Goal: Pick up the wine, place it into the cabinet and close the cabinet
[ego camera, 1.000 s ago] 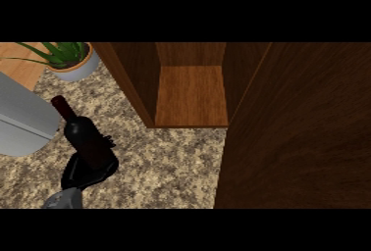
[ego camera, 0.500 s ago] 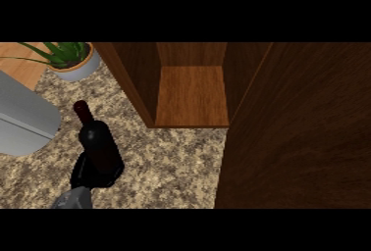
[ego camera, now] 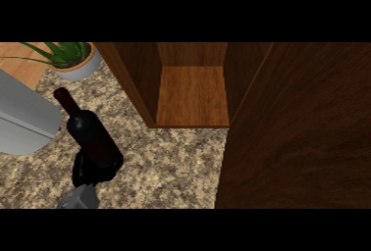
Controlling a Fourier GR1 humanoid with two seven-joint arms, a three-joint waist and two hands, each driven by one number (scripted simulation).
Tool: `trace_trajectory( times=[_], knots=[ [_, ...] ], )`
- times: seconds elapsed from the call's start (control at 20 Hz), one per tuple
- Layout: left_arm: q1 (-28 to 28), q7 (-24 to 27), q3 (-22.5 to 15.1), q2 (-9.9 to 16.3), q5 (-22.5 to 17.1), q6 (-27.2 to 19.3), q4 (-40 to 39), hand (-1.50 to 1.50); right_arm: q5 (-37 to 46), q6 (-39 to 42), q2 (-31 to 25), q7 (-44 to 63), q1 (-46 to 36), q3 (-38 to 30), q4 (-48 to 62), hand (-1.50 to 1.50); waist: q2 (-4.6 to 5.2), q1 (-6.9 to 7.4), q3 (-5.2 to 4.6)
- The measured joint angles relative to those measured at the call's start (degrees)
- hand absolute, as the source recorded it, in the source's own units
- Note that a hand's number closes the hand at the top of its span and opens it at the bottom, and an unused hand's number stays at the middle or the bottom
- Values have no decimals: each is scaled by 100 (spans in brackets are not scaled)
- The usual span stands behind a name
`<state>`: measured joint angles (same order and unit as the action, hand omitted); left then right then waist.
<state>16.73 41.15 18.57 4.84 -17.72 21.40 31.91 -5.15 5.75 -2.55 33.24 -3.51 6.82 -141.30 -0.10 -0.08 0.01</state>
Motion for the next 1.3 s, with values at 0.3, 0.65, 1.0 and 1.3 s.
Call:
trace_trajectory(
  times=[0.3,0.65,1.0,1.3],
  knots=[
    [-211,-366,-163,-57,-250,154,704,150,-24,41,-16,35,-62,-75,31,-150,0,9,0],
    [-719,-702,-1030,-373,-346,-232,1886,150,-45,-42,4,188,-347,-143,96,-150,-5,17,1],
    [-1115,-1130,-2484,-463,-907,-1332,3074,150,-75,-65,45,232,-342,-109,83,-150,-4,7,1],
    [-1131,-1408,-3399,-478,-1375,-2346,3678,150,-123,11,-2,209,-387,-240,126,-150,2,-2,0]
  ],
)
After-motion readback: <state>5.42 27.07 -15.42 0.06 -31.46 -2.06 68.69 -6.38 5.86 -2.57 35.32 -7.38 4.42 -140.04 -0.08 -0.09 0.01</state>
